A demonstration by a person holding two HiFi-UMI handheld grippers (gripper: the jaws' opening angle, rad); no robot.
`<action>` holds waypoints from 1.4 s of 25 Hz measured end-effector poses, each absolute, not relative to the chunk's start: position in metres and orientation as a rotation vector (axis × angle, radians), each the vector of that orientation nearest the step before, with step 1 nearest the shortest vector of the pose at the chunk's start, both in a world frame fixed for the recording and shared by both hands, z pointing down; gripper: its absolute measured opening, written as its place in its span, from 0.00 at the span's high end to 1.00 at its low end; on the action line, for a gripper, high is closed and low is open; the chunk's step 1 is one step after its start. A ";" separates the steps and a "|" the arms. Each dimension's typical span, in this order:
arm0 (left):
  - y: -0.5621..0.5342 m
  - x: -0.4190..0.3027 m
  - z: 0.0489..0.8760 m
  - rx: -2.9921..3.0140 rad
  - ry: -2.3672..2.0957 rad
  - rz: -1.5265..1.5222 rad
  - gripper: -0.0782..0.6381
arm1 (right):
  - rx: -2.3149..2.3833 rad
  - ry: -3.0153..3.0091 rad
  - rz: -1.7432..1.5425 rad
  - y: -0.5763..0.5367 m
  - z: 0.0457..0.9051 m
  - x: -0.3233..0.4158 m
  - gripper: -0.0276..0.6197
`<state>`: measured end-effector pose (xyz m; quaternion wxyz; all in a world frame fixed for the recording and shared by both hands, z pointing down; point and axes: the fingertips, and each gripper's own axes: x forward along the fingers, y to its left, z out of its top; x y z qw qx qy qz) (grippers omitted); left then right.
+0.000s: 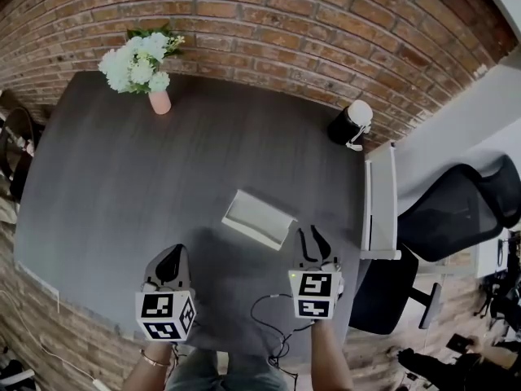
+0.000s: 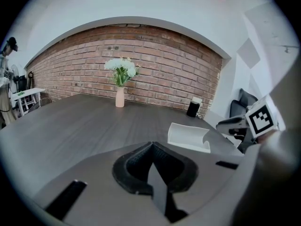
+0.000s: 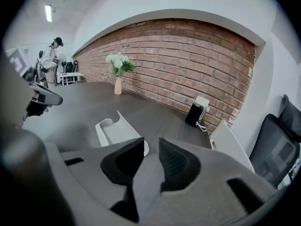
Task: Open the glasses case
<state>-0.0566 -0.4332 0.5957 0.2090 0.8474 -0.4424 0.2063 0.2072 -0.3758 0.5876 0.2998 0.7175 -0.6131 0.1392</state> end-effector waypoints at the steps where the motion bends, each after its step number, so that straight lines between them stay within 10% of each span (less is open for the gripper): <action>1: -0.433 -0.056 0.594 2.362 -1.229 0.572 0.90 | 1.908 -1.628 0.367 -0.375 0.586 0.207 0.80; 35: -0.418 -0.035 0.452 2.650 -1.008 0.243 0.90 | 2.551 -1.464 0.515 -0.217 0.462 0.190 0.95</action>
